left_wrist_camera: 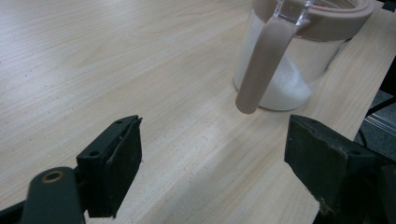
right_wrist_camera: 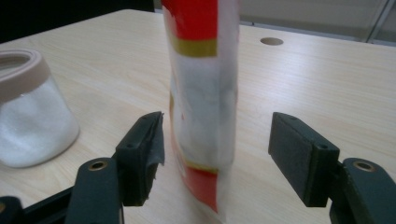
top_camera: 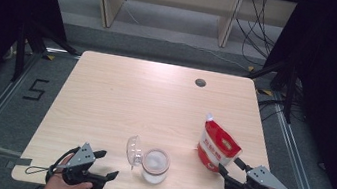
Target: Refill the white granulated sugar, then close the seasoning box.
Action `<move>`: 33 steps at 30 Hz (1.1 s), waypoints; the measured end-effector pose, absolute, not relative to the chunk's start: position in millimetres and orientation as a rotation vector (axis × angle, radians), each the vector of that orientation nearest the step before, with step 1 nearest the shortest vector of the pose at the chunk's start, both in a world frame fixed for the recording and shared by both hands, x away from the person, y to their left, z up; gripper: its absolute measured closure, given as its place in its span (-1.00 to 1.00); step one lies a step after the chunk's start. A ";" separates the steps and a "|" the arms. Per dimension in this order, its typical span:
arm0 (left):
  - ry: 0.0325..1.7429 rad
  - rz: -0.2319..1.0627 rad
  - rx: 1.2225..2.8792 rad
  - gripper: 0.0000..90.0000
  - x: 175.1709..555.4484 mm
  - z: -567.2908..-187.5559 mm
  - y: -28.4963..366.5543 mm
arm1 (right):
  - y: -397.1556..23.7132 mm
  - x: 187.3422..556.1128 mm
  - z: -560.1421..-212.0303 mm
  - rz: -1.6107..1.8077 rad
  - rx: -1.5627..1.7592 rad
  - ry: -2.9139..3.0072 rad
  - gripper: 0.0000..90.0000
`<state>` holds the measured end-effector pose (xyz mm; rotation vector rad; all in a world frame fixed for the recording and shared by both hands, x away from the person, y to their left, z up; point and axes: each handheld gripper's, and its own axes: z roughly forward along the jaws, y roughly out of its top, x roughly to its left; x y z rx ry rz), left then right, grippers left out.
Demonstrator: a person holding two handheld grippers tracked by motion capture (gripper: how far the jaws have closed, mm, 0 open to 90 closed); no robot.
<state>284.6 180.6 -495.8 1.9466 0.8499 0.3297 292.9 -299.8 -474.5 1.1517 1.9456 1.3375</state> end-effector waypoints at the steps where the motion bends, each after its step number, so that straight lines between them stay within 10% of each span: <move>1: 0.828 0.339 1.963 -0.58 286.1 -495.8 181.7 | -301.0 293.9 -475.1 1.341 1.134 1.945 -0.21; 26: 0.851 0.332 1.962 -0.55 278.5 -484.5 178.0 | -300.2 278.4 -479.3 1.233 1.109 2.057 -0.23; 33: 0.809 0.354 1.957 -0.11 276.0 -481.4 177.1 | -300.7 277.7 -479.4 1.218 1.127 2.059 -0.23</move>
